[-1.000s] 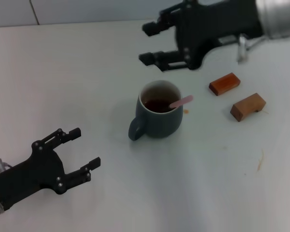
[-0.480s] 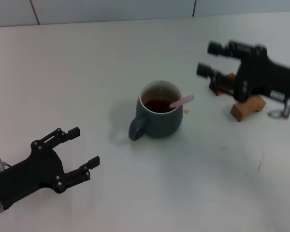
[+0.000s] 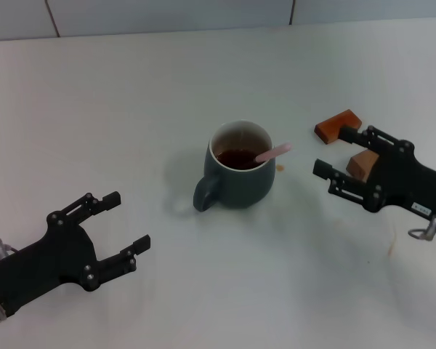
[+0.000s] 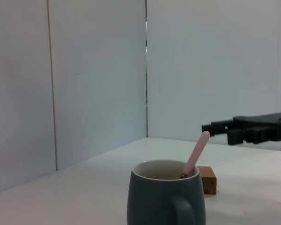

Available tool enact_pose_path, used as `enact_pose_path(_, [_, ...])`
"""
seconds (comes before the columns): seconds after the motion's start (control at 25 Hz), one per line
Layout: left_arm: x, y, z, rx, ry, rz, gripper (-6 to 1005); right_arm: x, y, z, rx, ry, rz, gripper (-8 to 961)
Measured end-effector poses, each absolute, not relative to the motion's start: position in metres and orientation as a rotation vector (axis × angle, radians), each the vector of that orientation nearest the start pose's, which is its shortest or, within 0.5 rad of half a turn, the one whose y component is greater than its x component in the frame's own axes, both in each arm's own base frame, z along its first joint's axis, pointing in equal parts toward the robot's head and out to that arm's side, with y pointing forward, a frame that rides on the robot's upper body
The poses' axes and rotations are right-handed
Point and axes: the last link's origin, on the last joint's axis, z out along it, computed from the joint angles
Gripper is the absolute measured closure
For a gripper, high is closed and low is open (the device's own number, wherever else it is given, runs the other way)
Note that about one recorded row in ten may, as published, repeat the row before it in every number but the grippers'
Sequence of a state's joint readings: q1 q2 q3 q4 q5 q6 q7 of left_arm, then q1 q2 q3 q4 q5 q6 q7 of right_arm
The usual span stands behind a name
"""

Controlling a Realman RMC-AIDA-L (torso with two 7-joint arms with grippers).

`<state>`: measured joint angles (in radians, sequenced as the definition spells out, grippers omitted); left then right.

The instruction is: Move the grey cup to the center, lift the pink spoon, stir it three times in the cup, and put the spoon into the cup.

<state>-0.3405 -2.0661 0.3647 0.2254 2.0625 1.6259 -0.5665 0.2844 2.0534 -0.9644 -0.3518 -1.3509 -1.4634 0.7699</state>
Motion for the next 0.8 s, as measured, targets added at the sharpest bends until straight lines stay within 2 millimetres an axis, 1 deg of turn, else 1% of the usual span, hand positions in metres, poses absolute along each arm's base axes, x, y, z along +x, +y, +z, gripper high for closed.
enact_pose_path(0.08, [-0.322,0.232,-0.039,-2.492,-0.292,-0.848,186,0.320,0.266,-0.020,-2.335,0.461,0.875,198])
enact_pose_path(0.24, [-0.322,0.231,-0.040,-2.496,-0.292,-0.848,186,0.331,0.259,-0.027,-2.378,0.534,0.830,198])
enact_pose_path(0.4, [-0.322,0.231,-0.040,-2.500,-0.290,-0.850,186,0.332,0.253,-0.033,-2.426,0.531,0.801,198])
enact_pose_path(0.8, [-0.321,0.226,-0.044,-2.544,-0.285,-0.848,186,0.334,0.250,-0.035,-2.438,0.510,0.782,198])
